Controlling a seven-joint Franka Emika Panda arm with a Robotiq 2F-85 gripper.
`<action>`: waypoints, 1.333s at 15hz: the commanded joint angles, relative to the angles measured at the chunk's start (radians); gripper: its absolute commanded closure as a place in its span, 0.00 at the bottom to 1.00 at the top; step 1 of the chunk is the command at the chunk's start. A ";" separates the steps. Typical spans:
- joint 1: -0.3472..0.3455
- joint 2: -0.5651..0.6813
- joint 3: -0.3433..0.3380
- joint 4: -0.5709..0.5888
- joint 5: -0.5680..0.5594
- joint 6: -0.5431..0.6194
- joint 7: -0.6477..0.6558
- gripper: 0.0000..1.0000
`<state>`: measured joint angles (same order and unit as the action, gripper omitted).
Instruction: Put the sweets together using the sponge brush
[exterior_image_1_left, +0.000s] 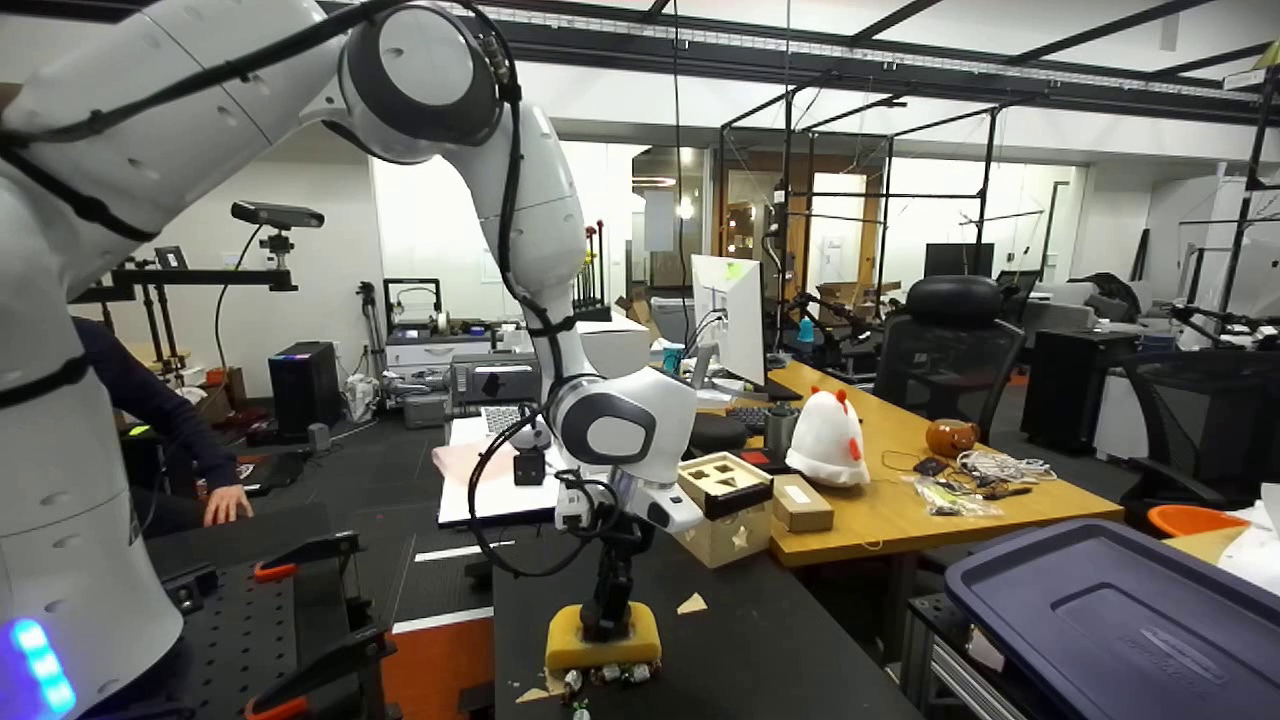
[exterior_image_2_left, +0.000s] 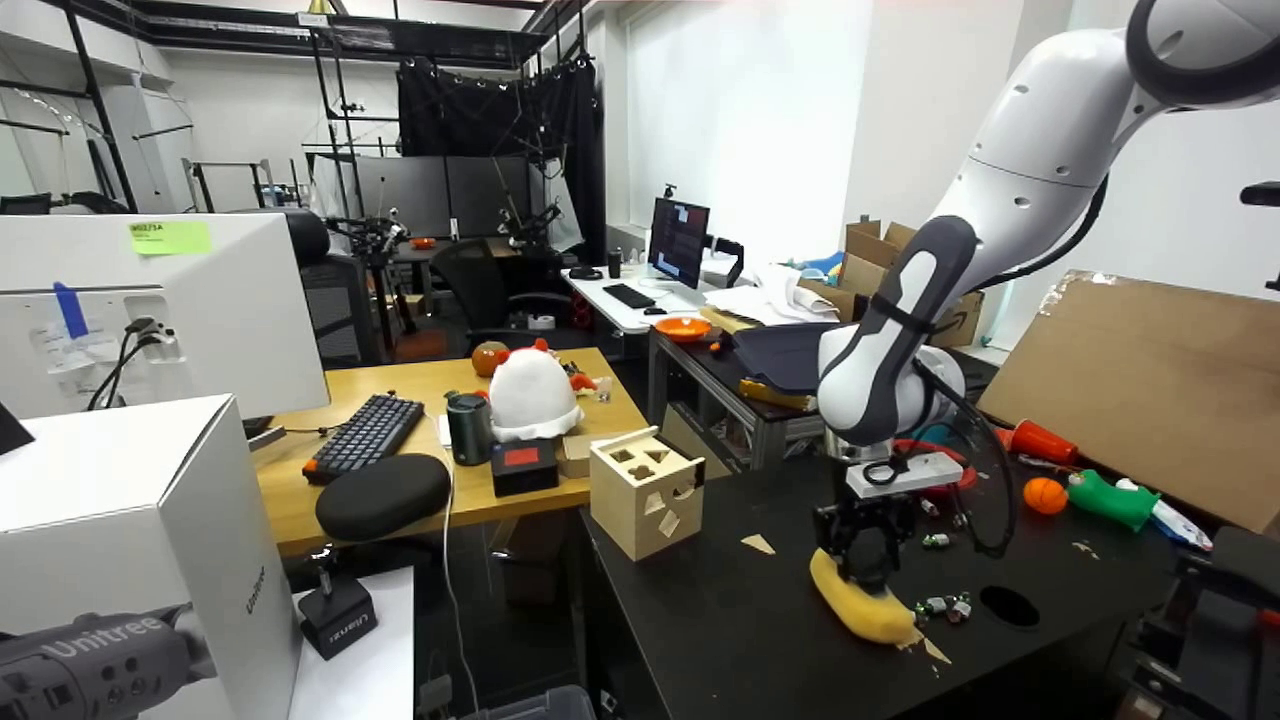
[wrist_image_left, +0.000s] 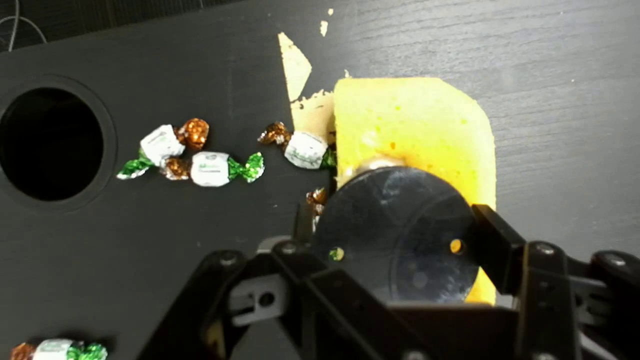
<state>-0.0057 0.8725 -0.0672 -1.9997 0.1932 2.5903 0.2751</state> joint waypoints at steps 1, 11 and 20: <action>0.045 0.016 -0.068 -0.043 -0.085 0.058 -0.016 0.48; 0.163 0.025 -0.247 -0.076 -0.308 0.169 0.012 0.48; 0.118 -0.063 -0.174 -0.181 -0.283 0.258 -0.054 0.48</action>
<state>0.1356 0.8636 -0.2821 -2.1151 -0.0991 2.8083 0.2632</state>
